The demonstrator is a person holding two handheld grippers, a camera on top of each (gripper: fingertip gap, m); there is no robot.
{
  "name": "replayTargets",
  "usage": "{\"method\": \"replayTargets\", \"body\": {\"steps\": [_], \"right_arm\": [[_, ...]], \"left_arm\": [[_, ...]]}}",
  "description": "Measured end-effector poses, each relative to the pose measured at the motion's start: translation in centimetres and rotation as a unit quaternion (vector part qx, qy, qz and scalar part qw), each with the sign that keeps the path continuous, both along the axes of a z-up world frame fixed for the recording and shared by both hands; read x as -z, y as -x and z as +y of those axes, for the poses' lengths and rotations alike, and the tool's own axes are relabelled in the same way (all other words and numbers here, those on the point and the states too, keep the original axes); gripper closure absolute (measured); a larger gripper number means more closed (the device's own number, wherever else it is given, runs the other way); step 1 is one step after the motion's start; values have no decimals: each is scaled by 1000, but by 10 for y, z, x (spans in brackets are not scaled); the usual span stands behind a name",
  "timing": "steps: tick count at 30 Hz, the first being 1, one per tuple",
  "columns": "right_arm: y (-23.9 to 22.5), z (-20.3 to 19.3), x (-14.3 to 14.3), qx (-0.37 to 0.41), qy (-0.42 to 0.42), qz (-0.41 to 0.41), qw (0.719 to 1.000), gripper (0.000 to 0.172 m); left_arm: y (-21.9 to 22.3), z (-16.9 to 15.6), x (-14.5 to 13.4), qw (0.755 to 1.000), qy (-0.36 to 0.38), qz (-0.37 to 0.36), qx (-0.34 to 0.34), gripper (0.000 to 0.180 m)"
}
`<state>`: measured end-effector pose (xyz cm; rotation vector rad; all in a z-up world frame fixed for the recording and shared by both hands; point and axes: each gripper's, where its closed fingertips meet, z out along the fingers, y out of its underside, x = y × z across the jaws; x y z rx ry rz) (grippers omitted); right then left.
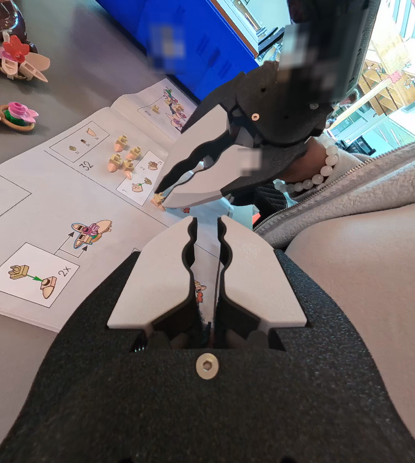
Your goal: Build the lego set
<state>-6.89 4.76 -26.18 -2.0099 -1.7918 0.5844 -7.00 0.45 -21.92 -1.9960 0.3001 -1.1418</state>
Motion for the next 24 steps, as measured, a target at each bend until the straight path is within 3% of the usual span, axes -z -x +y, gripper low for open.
{"method": "replayTargets", "body": {"steps": [6,15,24], "right_arm": [[0,0,-4,-48,-19,-30,998,165],[-3,3,-8,-203,-62,-124,969,165],[0,1,-2,-221,-25,-153,963,165]], "left_arm": [[0,0,0,1000,1,1,1,165],[0,0,-1,1000,-2,-5,0,165],[0,0,-1,1000,-2,-6,1,165]]}}
